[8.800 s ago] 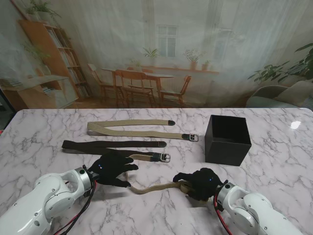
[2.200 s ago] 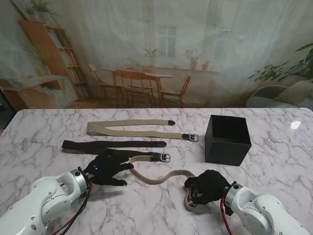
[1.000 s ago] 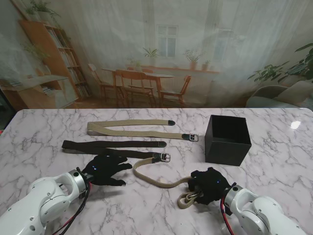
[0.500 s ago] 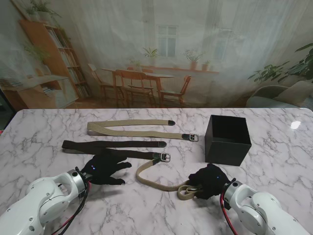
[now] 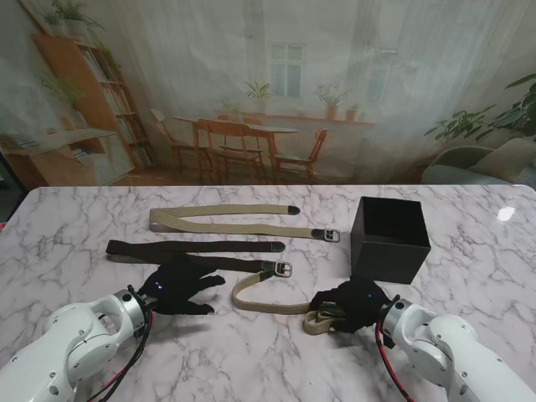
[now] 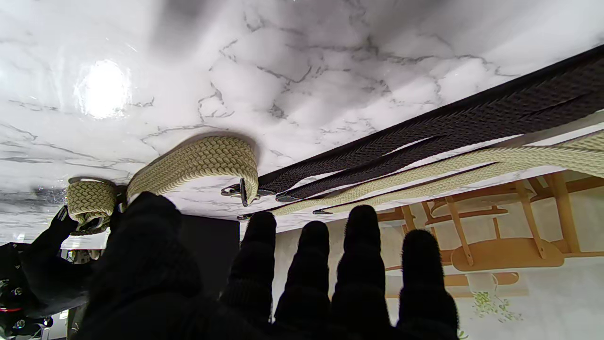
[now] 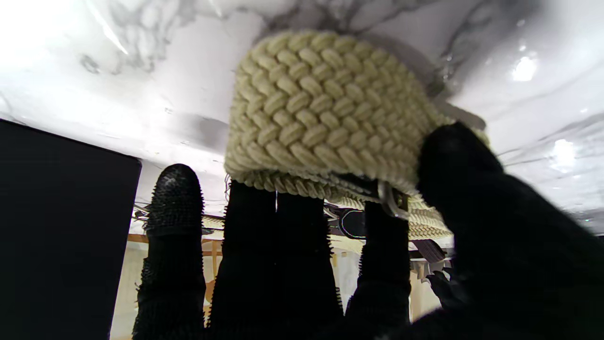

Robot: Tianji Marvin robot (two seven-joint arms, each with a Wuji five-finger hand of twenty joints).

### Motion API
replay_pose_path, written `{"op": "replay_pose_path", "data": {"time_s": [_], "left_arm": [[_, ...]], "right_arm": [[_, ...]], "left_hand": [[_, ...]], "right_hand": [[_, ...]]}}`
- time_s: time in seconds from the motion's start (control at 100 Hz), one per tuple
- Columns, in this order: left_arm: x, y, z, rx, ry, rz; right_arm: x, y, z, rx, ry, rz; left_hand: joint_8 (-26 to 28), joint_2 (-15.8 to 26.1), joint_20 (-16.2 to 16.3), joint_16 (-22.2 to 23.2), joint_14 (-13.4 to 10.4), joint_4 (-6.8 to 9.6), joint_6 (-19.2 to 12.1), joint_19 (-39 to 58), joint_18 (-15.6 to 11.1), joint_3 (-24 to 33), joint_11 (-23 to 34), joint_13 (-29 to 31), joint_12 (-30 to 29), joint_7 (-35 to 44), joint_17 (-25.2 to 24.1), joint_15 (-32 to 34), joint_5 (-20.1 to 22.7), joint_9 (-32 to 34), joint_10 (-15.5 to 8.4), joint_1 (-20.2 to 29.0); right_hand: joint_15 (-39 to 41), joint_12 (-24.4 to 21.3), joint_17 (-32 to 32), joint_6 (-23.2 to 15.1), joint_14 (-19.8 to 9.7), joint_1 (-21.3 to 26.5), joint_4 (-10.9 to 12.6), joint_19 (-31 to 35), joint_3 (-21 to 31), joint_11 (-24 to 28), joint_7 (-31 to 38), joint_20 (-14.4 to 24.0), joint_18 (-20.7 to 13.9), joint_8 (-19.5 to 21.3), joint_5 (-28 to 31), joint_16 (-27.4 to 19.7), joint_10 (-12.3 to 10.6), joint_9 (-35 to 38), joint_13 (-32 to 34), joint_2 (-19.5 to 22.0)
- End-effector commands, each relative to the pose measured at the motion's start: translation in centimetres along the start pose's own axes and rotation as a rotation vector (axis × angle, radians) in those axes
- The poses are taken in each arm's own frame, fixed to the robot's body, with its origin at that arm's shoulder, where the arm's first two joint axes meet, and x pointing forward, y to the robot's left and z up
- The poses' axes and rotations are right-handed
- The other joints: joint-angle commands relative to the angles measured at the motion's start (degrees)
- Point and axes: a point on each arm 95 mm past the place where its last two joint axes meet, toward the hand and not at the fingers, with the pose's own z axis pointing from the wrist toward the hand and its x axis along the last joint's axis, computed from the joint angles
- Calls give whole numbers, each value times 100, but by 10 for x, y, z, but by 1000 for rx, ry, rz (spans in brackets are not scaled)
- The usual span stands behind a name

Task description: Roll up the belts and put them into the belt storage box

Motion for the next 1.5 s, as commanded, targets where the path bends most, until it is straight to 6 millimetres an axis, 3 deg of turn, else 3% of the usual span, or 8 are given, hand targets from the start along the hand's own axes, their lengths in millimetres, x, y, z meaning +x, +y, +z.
{"op": "replay_pose_path", "data": {"time_s": [0.0, 0.21, 0.52, 0.65, 0.84, 1.09, 1.31, 1.49], "left_arm": [[1, 3, 0, -17, 0, -4], [1, 3, 0, -14, 0, -8], [0, 2, -2, -16, 1, -1], [0, 1, -2, -19, 3, 3], [-1, 0, -2, -20, 4, 9], [-2, 1, -3, -17, -1, 13], [-2, 1, -4, -15, -4, 11], [-2, 1, -4, -15, -5, 13]], "right_arm": [[0, 1, -3, 22, 4, -5], [1, 3, -1, 18, 3, 21], [0, -8, 0, -38, -45, 36], [0, -12, 0, -62, -57, 37], [1, -19, 0, -84, -55, 68], [5, -18, 1, -134, -32, 123], [4, -20, 0, -108, -53, 122], [4, -23, 0, -97, -49, 140]], "left_hand": [[45, 182, -62, -39, 44, -125, 120, -195, 213, -75, -48, -86, -35, 43, -92, -130, 123, -153, 65, 31], [44, 187, -61, -38, 39, -123, 119, -196, 207, -69, -48, -87, -34, 39, -96, -130, 113, -153, 68, 45], [42, 188, -62, -37, 41, -123, 126, -198, 216, -71, -50, -86, -35, 36, -95, -130, 108, -159, 71, 44], [41, 183, -61, -36, 42, -123, 125, -198, 214, -71, -47, -79, -34, 35, -93, -127, 106, -153, 66, 46], [37, 193, -61, -36, 37, -123, 132, -199, 217, -70, -49, -80, -34, 27, -93, -129, 90, -158, 69, 50], [35, 197, -60, -33, 41, -122, 131, -198, 213, -69, -42, -72, -32, 26, -93, -125, 86, -152, 63, 58], [36, 200, -61, -33, 39, -122, 138, -199, 218, -70, -37, -66, -31, 30, -96, -124, 93, -139, 57, 64], [36, 212, -59, -30, 38, -122, 131, -193, 215, -69, -36, -58, -31, 30, -90, -120, 90, -137, 60, 77]], "right_hand": [[318, 422, -1, -840, -245, 912, 806, 75, 770, 845, 99, 71, 292, -71, 174, 108, -436, 956, 284, 793], [436, 507, -71, -922, -83, 1220, 916, -42, 640, 813, 429, 105, 606, 62, 1589, 192, -206, 1139, 497, 1067], [868, 301, 331, 781, -27, 969, 884, 175, 844, 600, 48, 92, 626, -303, -1717, 320, -251, 1501, 1166, 996], [951, 253, 387, -538, 92, 1209, 897, 184, 706, 636, -30, 32, 719, -435, -1466, 338, -158, 1424, 1253, 1251], [891, 340, 102, -753, 212, 1631, 936, -53, 446, 770, -622, -74, 1022, -651, -8, 320, -63, 1130, 1132, 1644], [876, 534, -261, -1257, 225, 1897, 978, -396, 239, 1177, 885, -32, 1149, 241, 1801, 350, -40, 831, 968, 1761], [925, 403, -141, -630, 99, 1576, 943, -373, 299, 1001, -317, 5, 1023, -221, -852, 368, -167, 963, 1018, 1684], [793, 397, -265, -834, 164, 1853, 962, -487, 137, 925, -450, -84, 1162, -455, 333, 315, -135, 698, 850, 1942]]}}
